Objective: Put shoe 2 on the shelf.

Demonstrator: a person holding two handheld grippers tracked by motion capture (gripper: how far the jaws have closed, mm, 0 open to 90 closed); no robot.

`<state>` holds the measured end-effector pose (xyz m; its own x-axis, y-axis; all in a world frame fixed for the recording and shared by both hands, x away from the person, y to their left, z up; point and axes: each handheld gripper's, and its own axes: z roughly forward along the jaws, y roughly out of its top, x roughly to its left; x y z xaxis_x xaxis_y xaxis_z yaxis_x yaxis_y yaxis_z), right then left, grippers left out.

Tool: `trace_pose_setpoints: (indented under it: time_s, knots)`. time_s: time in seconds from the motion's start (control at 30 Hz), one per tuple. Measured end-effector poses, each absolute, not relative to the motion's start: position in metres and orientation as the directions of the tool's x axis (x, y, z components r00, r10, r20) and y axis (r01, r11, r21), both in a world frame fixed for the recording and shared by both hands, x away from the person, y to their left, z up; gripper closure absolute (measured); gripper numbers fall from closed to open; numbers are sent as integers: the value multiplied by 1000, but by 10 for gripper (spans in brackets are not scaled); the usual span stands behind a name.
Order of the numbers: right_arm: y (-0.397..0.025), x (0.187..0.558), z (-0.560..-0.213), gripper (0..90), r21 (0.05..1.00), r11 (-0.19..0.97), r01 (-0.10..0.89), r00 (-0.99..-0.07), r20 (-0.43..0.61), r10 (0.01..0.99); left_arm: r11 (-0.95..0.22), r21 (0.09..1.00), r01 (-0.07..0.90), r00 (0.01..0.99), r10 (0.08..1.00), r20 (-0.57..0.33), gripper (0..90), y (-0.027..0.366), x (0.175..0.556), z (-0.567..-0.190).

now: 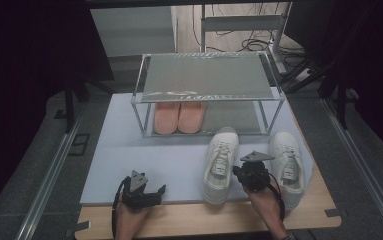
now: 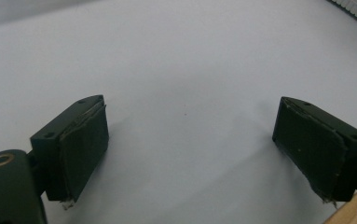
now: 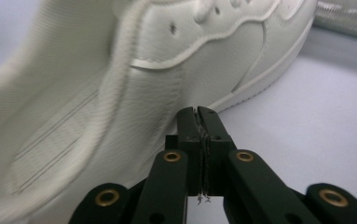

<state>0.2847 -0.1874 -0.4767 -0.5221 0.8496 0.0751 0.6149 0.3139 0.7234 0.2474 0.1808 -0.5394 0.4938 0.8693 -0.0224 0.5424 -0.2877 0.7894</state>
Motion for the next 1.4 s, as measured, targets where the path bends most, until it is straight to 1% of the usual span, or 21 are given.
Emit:
trace_pose_setpoints:
  time_s: [0.13,0.2,0.43,0.53,0.67,0.73,0.83,0.97,1.17,1.27,1.33,1.4]
  knots:
    - [-190,276,-466,877,733,325,598,-540,70,839,-288,789,542,494,869,-23,105,181,247,-539]
    - [-192,272,-461,882,740,313,595,-554,96,827,-288,789,543,494,869,-22,105,181,247,-539]
    - [-184,257,-444,889,767,310,561,-616,137,776,-286,790,542,493,870,-24,105,181,247,-539]
    - [-175,255,-444,889,767,316,558,-636,150,757,-286,790,542,493,870,-24,105,181,247,-539]
    - [-163,256,-453,889,754,336,565,-653,159,741,-287,789,543,494,869,-23,105,181,247,-539]
    - [-161,257,-459,895,745,349,568,-653,149,743,-287,789,543,494,869,-23,105,181,247,-539]
    - [-165,258,-460,896,749,334,572,-650,166,741,-287,789,543,494,869,-24,105,181,247,-539]
    - [-174,256,-460,897,745,340,574,-638,146,756,-287,789,543,494,869,-24,105,181,247,-539]
    - [-201,256,-460,897,746,297,596,-586,152,796,-287,789,543,494,869,-24,105,181,247,-539]
    - [-206,255,-458,895,737,289,611,-557,141,818,-288,789,543,495,869,-23,105,181,247,-539]
    - [-208,254,-456,882,735,285,615,-554,145,820,-289,788,544,494,869,-23,105,181,247,-539]
    - [-210,253,-453,851,740,279,612,-556,152,817,-288,789,543,494,869,-24,105,181,247,-539]
